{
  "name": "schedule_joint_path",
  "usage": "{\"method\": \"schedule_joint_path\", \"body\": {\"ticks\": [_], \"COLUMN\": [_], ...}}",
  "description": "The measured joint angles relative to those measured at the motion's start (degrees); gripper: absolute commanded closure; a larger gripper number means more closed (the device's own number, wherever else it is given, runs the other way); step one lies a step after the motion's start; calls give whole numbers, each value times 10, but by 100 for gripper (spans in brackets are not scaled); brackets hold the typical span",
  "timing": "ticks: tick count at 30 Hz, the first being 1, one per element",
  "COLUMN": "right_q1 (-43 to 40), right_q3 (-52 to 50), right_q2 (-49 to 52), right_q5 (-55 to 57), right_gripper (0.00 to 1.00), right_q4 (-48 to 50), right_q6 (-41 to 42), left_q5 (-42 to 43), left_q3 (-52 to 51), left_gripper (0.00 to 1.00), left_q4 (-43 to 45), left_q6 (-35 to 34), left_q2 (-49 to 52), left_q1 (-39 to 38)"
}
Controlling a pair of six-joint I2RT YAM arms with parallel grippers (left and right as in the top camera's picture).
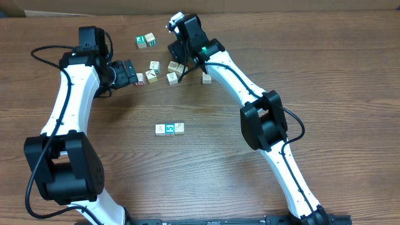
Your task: Form a horizontal line
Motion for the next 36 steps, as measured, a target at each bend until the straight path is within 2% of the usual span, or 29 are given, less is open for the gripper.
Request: {"method": "schedule_joint_path", "body": {"ticks": [8,10,14,18,25,36], "right_q1": [-1,-1,-1,-1,-1,-14], "right_q3": [0,0,0,0,0,0], "right_q2": [2,2,2,2,2,2], "right_q5": [-1,-1,-1,-6,-13,-22], "right_gripper": [59,61,60,47,36,33], "right_q4": [-27,-28,-35,-44,-40,-38], "right_q6": [-6,-4,-2,0,1,19], "left_q5": [0,0,0,0,0,0], "left_q3": [0,0,0,0,0,0], "left_gripper": [0,0,0,0,0,0], "left_q4": [0,0,0,0,0,0], "left_q6": [0,0,0,0,0,0], "left_q2": [0,0,0,0,0,0], "left_q1": [0,0,0,0,0,0]}}
